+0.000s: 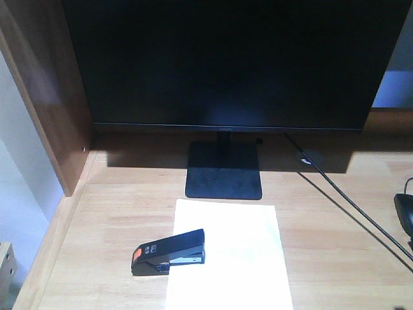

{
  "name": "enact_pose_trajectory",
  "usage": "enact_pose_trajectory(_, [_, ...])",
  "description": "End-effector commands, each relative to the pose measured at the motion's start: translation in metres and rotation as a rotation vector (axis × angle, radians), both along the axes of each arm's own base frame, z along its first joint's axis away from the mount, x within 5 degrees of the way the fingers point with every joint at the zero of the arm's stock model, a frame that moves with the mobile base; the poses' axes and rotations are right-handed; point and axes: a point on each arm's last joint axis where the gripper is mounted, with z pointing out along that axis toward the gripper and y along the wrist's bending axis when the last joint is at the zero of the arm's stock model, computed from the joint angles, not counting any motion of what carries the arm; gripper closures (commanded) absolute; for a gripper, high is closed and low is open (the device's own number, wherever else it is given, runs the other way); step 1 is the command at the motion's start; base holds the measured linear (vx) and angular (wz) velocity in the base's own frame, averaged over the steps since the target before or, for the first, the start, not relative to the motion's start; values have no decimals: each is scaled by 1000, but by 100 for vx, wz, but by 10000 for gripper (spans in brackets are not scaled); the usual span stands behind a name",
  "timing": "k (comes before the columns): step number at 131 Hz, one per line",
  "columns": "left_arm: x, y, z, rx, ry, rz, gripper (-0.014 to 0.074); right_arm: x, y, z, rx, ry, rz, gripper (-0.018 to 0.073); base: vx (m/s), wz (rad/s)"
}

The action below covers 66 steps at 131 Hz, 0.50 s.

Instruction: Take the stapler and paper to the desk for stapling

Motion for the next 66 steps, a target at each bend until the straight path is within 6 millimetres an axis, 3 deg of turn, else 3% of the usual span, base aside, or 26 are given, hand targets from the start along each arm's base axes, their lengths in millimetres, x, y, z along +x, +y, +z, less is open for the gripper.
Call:
enact_pose_trajectory(1, [0,0,4,-20,-76,4,603,-1,0,6,-18,-84,2,569,0,0])
enact_pose_trajectory(66, [0,0,4,-20,-76,4,603,-1,0,6,-15,-84,2,569,0,0])
